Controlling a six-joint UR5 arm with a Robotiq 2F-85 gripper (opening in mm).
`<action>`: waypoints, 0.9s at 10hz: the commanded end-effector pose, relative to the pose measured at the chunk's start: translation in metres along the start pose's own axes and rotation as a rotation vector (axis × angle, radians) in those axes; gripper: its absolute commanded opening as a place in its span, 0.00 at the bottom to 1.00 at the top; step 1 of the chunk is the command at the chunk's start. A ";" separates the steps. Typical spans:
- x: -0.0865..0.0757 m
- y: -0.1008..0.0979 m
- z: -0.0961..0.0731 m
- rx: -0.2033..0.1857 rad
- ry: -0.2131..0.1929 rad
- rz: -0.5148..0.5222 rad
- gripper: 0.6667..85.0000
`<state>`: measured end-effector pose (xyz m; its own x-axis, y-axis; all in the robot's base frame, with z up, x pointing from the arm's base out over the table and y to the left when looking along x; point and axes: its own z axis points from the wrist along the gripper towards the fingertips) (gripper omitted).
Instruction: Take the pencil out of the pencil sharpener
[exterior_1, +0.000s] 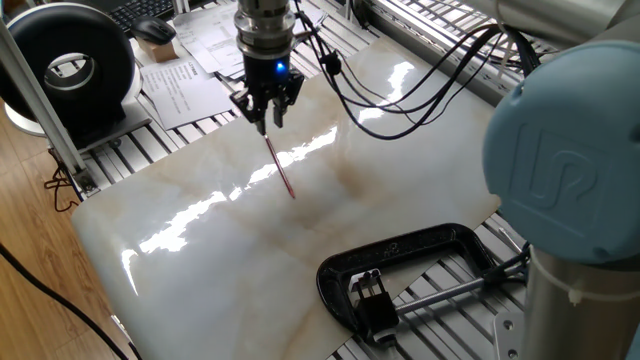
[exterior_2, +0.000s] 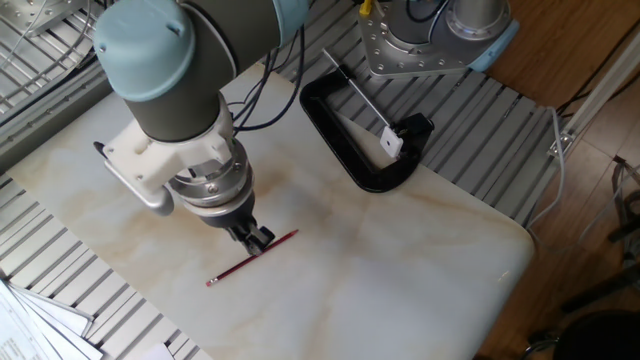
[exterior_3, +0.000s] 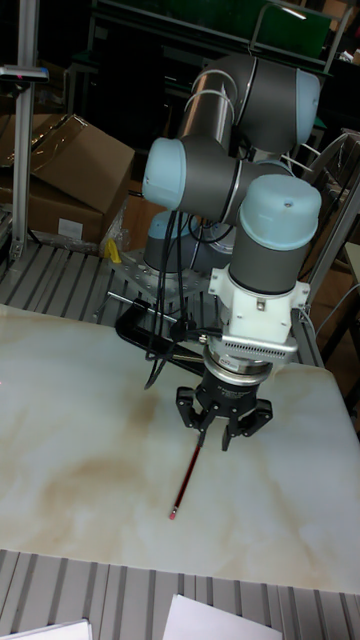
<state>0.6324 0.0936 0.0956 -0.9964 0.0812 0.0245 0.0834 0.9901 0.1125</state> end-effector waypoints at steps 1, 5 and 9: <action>-0.012 0.010 -0.002 -0.041 -0.046 0.009 0.44; -0.013 -0.004 0.021 -0.007 -0.007 0.041 0.44; -0.031 -0.002 0.047 0.015 -0.030 0.028 0.44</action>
<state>0.6561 0.0947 0.0597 -0.9939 0.1100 -0.0006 0.1093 0.9886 0.1035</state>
